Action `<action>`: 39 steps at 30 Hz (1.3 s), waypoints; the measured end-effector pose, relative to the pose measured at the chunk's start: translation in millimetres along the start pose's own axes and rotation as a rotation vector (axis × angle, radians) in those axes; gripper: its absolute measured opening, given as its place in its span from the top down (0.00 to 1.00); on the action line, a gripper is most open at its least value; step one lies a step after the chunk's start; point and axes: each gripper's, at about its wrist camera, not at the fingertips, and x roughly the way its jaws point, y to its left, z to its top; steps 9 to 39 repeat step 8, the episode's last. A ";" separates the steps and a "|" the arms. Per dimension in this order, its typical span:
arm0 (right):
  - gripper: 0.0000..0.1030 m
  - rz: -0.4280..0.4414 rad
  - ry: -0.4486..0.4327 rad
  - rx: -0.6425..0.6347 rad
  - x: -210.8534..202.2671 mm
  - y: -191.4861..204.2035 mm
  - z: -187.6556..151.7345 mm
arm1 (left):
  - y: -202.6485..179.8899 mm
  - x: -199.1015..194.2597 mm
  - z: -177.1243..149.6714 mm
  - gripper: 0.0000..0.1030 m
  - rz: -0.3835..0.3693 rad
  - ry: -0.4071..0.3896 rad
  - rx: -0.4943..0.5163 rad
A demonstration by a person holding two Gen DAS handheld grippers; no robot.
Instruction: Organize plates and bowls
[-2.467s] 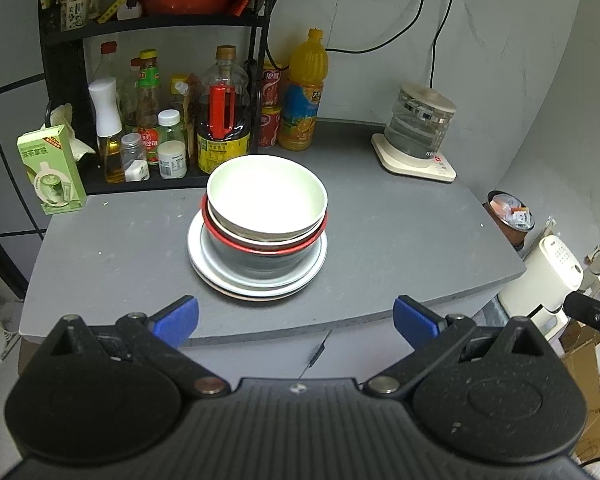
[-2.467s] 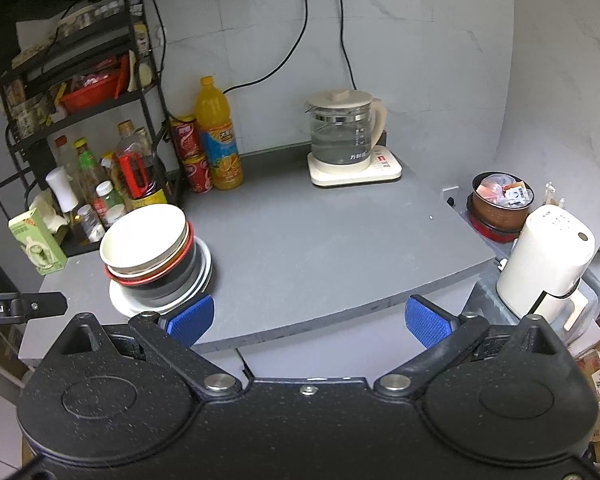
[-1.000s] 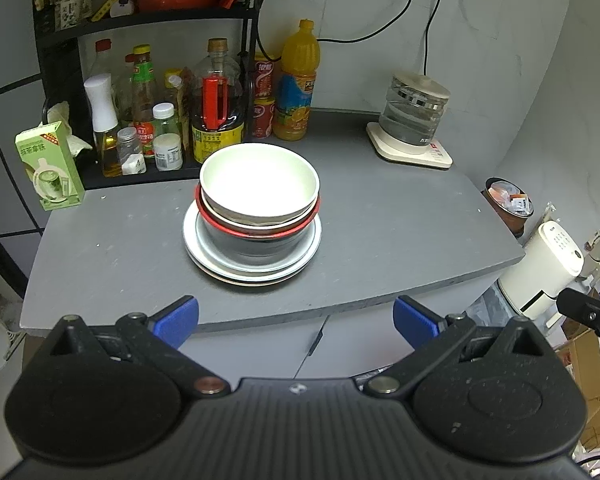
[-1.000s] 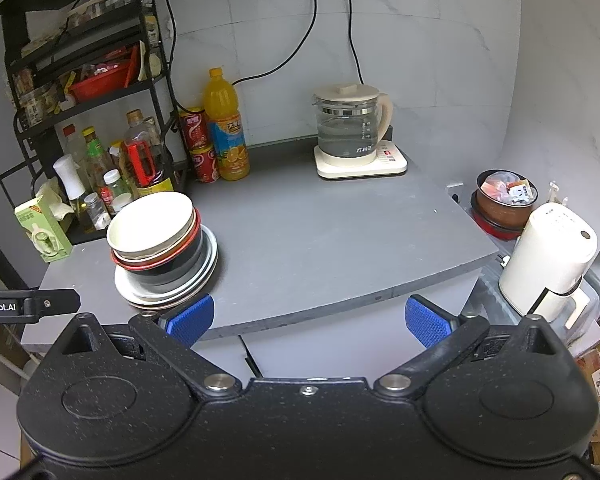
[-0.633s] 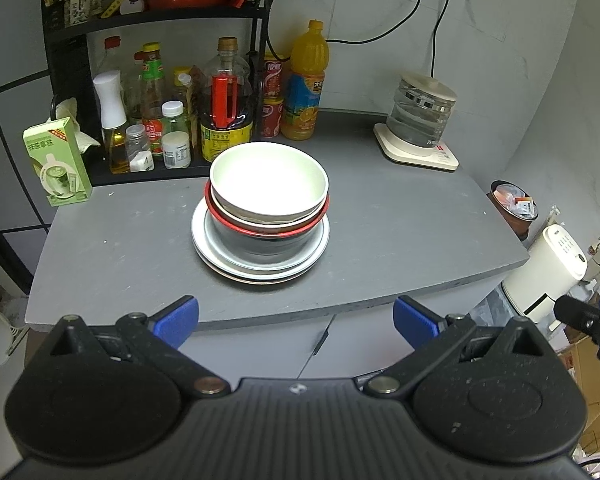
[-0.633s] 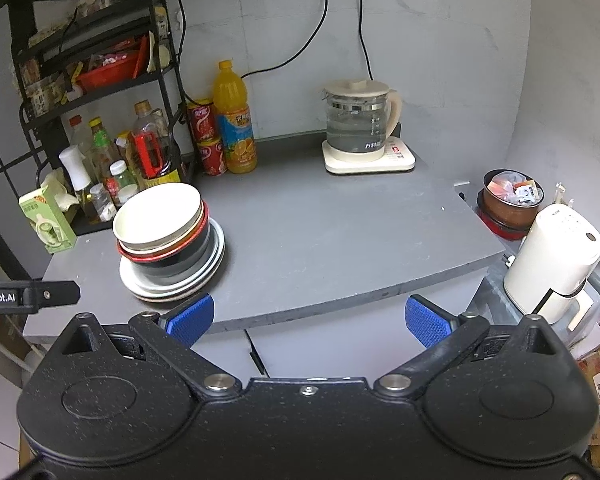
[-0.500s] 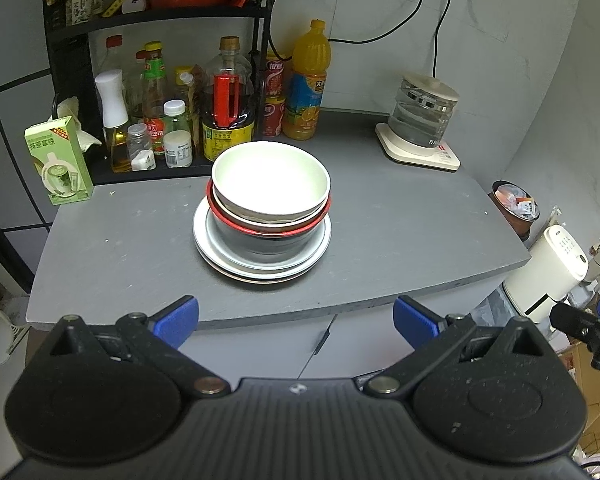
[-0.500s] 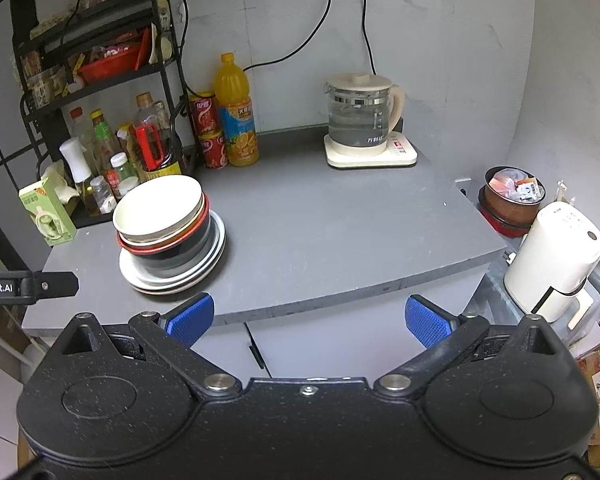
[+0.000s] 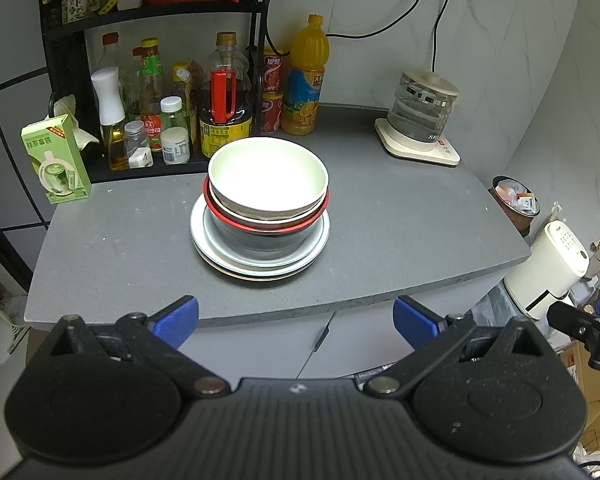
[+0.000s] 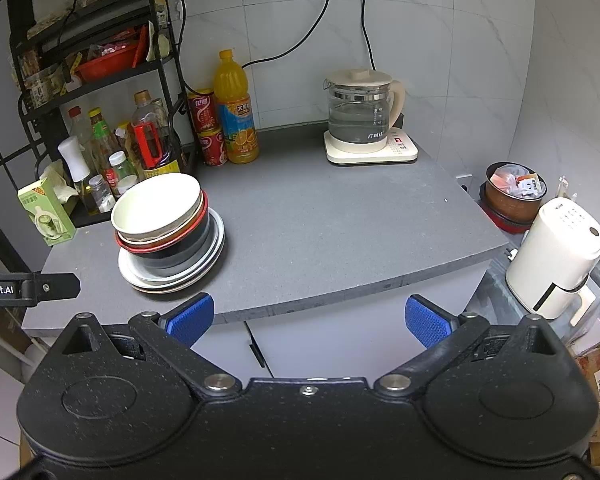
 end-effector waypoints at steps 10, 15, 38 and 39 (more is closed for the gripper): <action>0.00 0.003 0.005 0.001 3.2 -0.9 2.4 | -0.6 2.5 1.4 0.01 0.002 0.002 -0.003; 0.00 0.003 0.005 0.001 3.2 -0.9 2.4 | -0.6 2.5 1.4 0.01 0.002 0.002 -0.003; 0.00 0.003 0.005 0.001 3.2 -0.9 2.4 | -0.6 2.5 1.4 0.01 0.002 0.002 -0.003; 0.00 0.003 0.005 0.001 3.2 -0.9 2.4 | -0.6 2.5 1.4 0.01 0.002 0.002 -0.003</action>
